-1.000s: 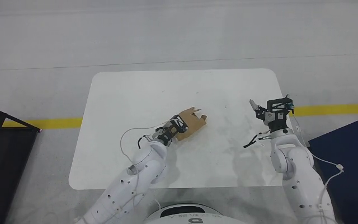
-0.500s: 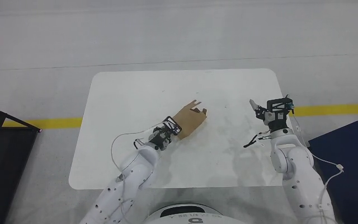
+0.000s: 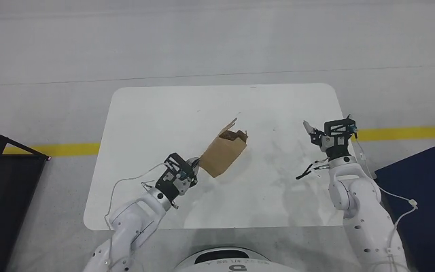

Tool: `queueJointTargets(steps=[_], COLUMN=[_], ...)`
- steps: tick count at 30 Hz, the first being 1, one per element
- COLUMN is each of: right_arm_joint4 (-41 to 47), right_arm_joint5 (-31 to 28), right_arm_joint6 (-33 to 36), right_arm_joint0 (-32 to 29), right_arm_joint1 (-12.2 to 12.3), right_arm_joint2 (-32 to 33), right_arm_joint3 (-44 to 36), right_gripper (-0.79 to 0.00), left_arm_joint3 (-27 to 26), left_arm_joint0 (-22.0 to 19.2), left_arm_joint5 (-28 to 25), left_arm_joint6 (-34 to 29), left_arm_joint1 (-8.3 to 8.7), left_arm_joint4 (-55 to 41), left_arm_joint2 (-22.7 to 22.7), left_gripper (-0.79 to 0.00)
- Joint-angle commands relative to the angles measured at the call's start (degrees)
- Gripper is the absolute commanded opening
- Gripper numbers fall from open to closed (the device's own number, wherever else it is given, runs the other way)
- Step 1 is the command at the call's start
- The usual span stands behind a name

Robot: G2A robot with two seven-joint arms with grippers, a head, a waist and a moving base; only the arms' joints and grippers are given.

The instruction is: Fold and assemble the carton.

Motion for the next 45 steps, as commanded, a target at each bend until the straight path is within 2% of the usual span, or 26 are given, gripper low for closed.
queueJointTargets(steps=[1, 7, 15, 23, 29, 34, 41, 45], right_arm_joint4=[0.00, 0.00, 0.00, 0.00, 0.00, 0.00, 0.00, 0.00], right_arm_joint5=[0.00, 0.00, 0.00, 0.00, 0.00, 0.00, 0.00, 0.00], right_arm_joint6=[0.00, 0.00, 0.00, 0.00, 0.00, 0.00, 0.00, 0.00], right_arm_joint0=[0.00, 0.00, 0.00, 0.00, 0.00, 0.00, 0.00, 0.00], right_arm_joint1=[0.00, 0.00, 0.00, 0.00, 0.00, 0.00, 0.00, 0.00], right_arm_joint2=[0.00, 0.00, 0.00, 0.00, 0.00, 0.00, 0.00, 0.00], right_arm_joint3=[0.00, 0.00, 0.00, 0.00, 0.00, 0.00, 0.00, 0.00], right_gripper=[0.000, 0.000, 0.000, 0.000, 0.000, 0.000, 0.000, 0.000], left_arm_joint3=[0.30, 0.07, -3.27, -7.12, -7.39, -7.14, -7.89, -8.87], left_arm_joint0=[0.55, 1.82, 4.00, 5.77, 5.99, 5.54, 4.00, 3.77], left_arm_joint5=[-2.35, -11.08, -20.50, -24.46, -23.81, -21.13, -17.92, -17.19], left_arm_joint6=[3.24, 10.83, 19.03, 22.25, 21.11, 15.56, 6.18, 3.10], left_arm_joint1=[0.29, 1.39, 2.69, 3.49, 3.79, 3.95, 4.01, 4.04], left_arm_joint4=[-0.44, -2.33, -2.47, -2.15, -1.65, 1.31, 8.65, 11.62], left_arm_joint2=[-1.16, -6.15, -11.57, -14.01, -14.83, -14.47, -9.95, -7.08], left_gripper=[-0.785, -0.785, -0.785, -0.785, -0.785, -0.785, -0.785, -0.785])
